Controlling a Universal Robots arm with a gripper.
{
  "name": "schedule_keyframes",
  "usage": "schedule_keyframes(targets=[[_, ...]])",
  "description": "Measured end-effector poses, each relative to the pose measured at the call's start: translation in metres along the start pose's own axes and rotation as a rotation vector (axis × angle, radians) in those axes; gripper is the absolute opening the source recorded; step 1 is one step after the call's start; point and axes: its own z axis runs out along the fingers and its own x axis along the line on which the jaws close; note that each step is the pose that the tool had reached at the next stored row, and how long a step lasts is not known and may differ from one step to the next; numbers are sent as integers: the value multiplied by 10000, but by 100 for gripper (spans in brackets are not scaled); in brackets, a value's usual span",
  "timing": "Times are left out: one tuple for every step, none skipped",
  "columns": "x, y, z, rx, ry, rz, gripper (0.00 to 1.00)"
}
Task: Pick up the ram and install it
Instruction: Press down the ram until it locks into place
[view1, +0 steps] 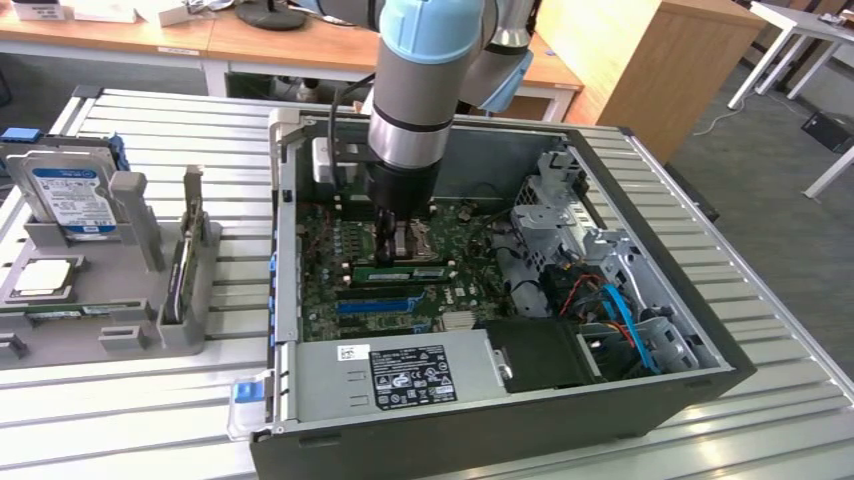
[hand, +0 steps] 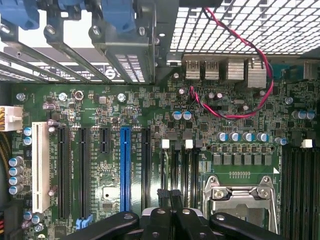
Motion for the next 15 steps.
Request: schedule_keyframes(targets=[[0, -3, 0, 0, 0, -1, 10], [0, -3, 0, 0, 1, 0, 10], [0, -3, -1, -1, 3, 1, 10], [0, -3, -1, 0, 1, 0, 10], [0, -4, 0, 0, 1, 0, 10], [0, -4, 0, -1, 2, 0, 10], [-1, -4, 4, 0, 0, 0, 10], [-1, -4, 8, 1, 0, 0, 10], [0, -4, 11, 0, 1, -1, 10], [0, -4, 11, -1, 3, -1, 10], [0, -4, 11, -1, 3, -1, 10], [0, -4, 11, -1, 3, -1, 10], [0, -4, 11, -1, 2, -1, 10], [0, -4, 14, 0, 1, -1, 10], [-1, -4, 21, 3, -3, 0, 10]])
